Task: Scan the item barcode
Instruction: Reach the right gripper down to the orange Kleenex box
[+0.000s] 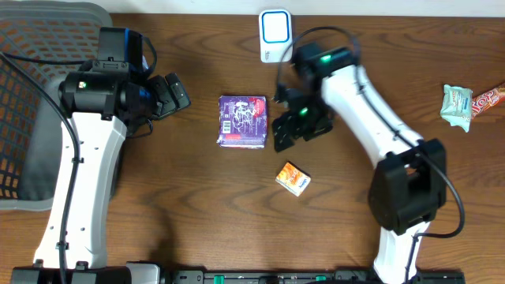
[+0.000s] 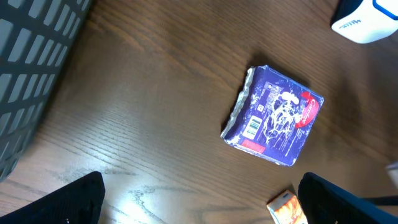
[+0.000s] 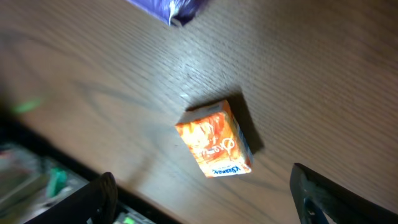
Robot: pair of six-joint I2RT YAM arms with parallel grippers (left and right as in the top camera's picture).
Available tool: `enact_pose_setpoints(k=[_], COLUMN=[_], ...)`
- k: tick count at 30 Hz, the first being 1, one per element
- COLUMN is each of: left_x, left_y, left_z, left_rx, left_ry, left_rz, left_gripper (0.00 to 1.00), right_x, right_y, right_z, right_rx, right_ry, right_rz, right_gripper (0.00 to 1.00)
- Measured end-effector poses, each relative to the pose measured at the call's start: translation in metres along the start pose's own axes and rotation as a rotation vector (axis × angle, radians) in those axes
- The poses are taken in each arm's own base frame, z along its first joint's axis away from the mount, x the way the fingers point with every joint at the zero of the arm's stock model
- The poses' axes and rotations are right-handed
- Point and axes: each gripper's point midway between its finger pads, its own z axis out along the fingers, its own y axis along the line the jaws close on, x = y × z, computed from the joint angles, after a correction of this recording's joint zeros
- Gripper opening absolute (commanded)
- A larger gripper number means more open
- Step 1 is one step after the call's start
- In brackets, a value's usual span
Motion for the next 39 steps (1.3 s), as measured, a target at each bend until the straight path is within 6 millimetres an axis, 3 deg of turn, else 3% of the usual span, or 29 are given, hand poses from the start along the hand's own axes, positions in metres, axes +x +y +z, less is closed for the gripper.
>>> enact_pose_setpoints(k=[6, 10, 19, 27, 30, 39], left_x=[0.0, 0.0, 0.0, 0.0, 0.0, 0.0], left_y=[0.0, 0.0, 0.0, 0.0, 0.0, 0.0], left_z=[0.0, 0.0, 0.0, 0.0, 0.0, 0.0], left_rx=[0.0, 0.0, 0.0, -0.001, 0.0, 0.0], left_ry=[0.0, 0.0, 0.0, 0.0, 0.0, 0.0], left_rz=[0.0, 0.0, 0.0, 0.0, 0.0, 0.0], left_gripper=[0.99, 0.99, 0.99, 0.99, 0.99, 0.99], right_x=[0.005, 0.007, 0.012, 0.055, 0.059, 0.058], right_y=[0.015, 0.023, 0.015, 0.004, 0.001, -0.001], right_z=[0.012, 0.016, 0.019, 0.064, 0.079, 0.099], right_rx=[0.205, 0.265, 0.301, 0.349, 0.365, 0.386], right_ry=[0.034, 0.036, 0.054, 0.214, 0.212, 0.183], right_rz=[-0.039, -0.059, -0.035, -0.044, -0.051, -0.063], right_gripper=[0.77, 0.66, 0.6, 0.57, 0.55, 0.43])
